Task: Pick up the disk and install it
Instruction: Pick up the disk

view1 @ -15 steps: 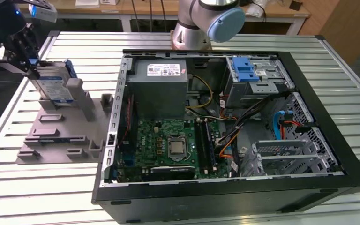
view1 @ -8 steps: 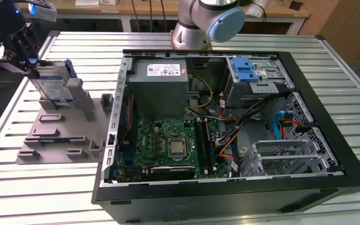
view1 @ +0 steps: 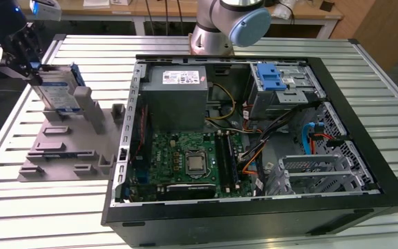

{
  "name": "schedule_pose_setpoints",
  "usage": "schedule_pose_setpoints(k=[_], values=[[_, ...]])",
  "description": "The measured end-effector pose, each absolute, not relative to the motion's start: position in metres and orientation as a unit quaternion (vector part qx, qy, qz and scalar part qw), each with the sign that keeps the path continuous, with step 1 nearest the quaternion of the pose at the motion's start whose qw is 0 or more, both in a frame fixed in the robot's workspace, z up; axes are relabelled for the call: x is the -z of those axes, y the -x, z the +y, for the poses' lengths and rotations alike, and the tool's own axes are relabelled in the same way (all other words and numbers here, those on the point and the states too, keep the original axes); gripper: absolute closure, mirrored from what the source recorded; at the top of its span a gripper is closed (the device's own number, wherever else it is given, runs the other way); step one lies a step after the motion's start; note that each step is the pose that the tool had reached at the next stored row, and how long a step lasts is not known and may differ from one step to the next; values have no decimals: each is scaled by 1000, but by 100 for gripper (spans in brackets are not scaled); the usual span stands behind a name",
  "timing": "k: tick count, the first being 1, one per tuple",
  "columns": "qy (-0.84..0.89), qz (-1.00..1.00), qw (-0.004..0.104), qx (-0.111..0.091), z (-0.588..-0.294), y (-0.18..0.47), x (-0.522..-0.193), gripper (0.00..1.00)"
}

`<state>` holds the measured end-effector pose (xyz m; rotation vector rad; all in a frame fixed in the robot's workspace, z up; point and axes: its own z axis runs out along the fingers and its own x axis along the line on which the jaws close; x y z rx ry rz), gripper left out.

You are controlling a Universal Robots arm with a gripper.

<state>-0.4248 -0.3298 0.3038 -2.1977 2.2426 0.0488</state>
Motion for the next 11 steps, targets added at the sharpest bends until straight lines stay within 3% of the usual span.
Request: schedule_pose_setpoints(k=[11], values=[[700,714,1,-16,-330,425,-314,64]])
